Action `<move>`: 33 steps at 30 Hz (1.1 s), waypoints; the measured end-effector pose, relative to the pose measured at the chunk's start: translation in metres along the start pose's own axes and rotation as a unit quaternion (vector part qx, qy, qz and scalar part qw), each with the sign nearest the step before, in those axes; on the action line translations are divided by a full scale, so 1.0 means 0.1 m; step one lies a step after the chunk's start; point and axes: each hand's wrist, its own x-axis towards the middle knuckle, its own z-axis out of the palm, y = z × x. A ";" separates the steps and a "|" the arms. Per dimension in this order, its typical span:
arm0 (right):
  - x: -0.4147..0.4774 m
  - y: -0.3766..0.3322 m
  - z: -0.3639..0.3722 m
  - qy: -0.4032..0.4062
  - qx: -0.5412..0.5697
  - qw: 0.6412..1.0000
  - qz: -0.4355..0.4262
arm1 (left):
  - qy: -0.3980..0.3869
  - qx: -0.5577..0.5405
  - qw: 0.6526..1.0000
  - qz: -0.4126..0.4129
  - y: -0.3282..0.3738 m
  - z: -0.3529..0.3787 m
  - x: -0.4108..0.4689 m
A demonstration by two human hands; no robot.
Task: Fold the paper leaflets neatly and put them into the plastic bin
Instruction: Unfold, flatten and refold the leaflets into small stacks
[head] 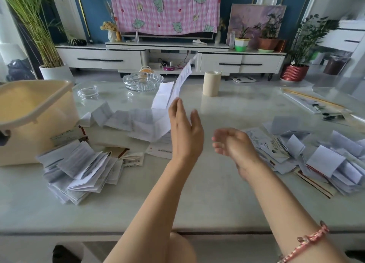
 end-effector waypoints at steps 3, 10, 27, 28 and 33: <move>-0.02 -0.08 -0.06 -0.019 0.151 0.986 0.063 | -0.018 -0.166 0.985 -0.052 0.27 0.00 -0.16; -0.08 -0.07 -0.28 -0.145 0.334 0.920 0.145 | -0.100 -0.489 0.835 -0.231 0.70 0.01 -0.46; -0.01 -0.21 -0.98 -0.065 0.250 0.964 0.069 | -0.020 -0.206 0.948 -0.242 0.74 0.13 -0.66; -0.05 -0.23 -1.02 -0.080 0.237 0.966 0.068 | -0.016 -0.204 0.944 -0.258 0.69 0.11 -0.60; -0.16 -0.26 -1.19 -0.145 0.205 0.965 0.075 | -0.167 -0.224 0.898 -0.340 0.46 -0.04 -0.32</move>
